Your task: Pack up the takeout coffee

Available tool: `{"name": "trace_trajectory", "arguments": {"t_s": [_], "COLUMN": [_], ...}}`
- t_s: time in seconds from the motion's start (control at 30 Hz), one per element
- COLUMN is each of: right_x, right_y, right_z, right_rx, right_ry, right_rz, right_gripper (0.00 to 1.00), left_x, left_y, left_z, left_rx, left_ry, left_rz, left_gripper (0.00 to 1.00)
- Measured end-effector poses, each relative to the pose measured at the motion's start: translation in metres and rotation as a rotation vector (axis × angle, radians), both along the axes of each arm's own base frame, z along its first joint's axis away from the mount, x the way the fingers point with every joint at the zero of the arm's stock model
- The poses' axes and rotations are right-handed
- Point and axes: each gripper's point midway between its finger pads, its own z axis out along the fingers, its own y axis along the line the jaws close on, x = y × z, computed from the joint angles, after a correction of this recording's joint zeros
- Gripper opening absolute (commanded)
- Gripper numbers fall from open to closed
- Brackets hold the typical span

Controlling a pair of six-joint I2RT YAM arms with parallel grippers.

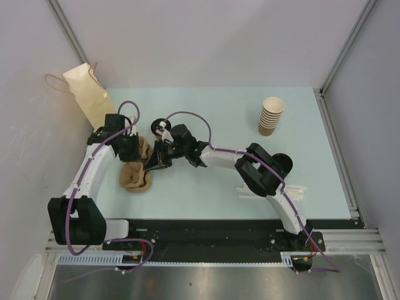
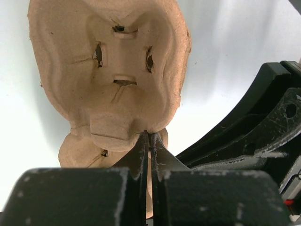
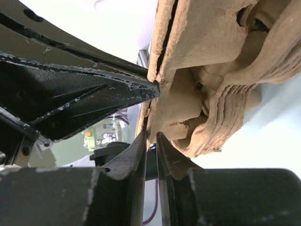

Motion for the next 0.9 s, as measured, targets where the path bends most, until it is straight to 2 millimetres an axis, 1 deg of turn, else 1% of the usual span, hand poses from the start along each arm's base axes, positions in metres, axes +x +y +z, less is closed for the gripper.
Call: {"name": "trace_trajectory", "arguments": {"t_s": [0.17, 0.33, 0.63, 0.7, 0.77, 0.9], "right_x": [0.001, 0.006, 0.011, 0.011, 0.011, 0.012], "right_y": [0.002, 0.001, -0.006, -0.007, -0.008, -0.008], "right_z": [-0.003, -0.009, -0.036, -0.039, -0.040, -0.039], "right_rx": [-0.032, -0.088, -0.189, -0.199, -0.200, -0.194], "right_ry": [-0.031, -0.063, -0.069, -0.068, -0.066, -0.069], "right_rz": [-0.005, -0.026, -0.059, -0.059, -0.058, -0.054], "right_gripper": [0.12, 0.12, 0.11, 0.13, 0.18, 0.23], "left_x": [0.000, 0.000, 0.000, -0.001, 0.000, 0.003], "left_y": [0.002, 0.001, -0.004, -0.006, -0.006, -0.006], "left_z": [0.000, 0.000, 0.001, 0.003, 0.005, 0.016], "left_rx": [0.005, 0.000, -0.031, -0.038, -0.042, -0.041], "left_ry": [0.000, 0.000, 0.002, 0.003, 0.000, -0.015], "left_rz": [0.005, 0.005, -0.001, -0.004, -0.007, -0.009], "left_gripper": [0.00, 0.00, 0.00, 0.00, 0.00, 0.00]}}
